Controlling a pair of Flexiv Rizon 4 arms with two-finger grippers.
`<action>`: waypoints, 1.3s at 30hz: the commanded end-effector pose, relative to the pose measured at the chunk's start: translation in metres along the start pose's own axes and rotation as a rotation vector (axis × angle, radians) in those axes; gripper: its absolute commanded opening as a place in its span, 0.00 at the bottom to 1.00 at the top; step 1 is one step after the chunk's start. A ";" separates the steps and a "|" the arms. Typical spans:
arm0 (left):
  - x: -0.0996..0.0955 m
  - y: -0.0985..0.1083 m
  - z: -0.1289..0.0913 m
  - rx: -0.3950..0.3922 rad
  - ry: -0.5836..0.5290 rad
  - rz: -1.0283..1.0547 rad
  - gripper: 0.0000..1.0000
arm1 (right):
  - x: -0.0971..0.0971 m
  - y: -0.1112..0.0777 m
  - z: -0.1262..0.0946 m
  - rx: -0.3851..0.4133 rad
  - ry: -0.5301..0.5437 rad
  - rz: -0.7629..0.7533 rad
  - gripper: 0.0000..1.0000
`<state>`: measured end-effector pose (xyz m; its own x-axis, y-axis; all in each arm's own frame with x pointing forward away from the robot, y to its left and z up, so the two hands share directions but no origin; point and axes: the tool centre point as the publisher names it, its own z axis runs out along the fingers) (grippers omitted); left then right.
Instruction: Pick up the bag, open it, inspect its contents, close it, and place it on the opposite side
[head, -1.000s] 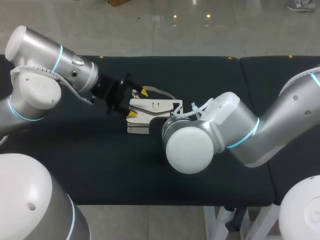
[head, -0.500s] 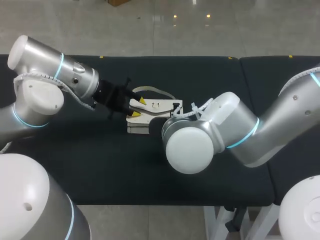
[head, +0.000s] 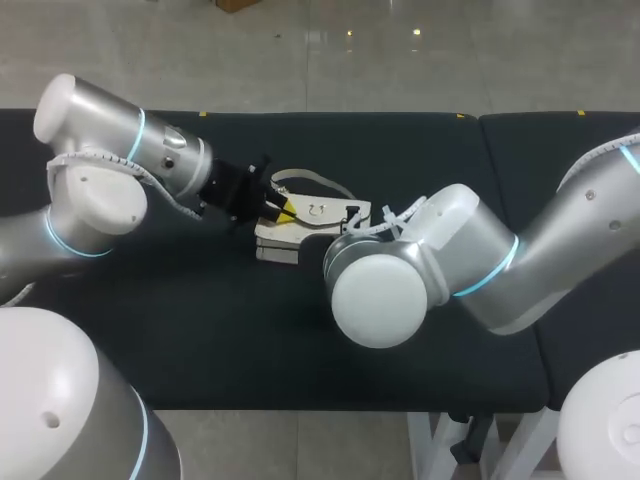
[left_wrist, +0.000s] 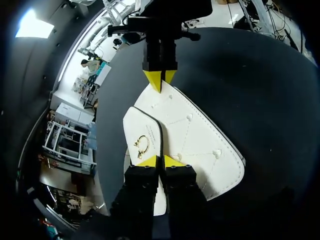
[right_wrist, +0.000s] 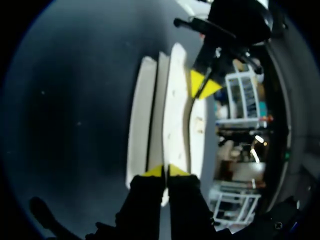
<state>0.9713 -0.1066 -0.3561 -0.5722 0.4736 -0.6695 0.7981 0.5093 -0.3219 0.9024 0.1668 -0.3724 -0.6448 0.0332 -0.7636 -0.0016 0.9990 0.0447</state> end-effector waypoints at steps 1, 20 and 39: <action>-0.006 0.003 0.009 -0.011 -0.008 -0.014 0.00 | 0.003 0.001 0.001 -0.006 -0.009 0.000 0.00; -0.057 0.034 -0.018 0.143 0.046 -0.438 0.00 | 0.003 0.001 0.001 -0.006 -0.009 0.000 0.00; -0.028 0.014 -0.011 0.072 0.001 -0.351 0.92 | 0.003 0.001 0.001 -0.006 -0.009 0.000 0.00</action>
<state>1.0108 -0.1046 -0.3336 -0.8205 0.3306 -0.4662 0.5668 0.5761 -0.5889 0.9022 0.1686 -0.3728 -0.6429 0.0329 -0.7652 -0.0025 0.9990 0.0451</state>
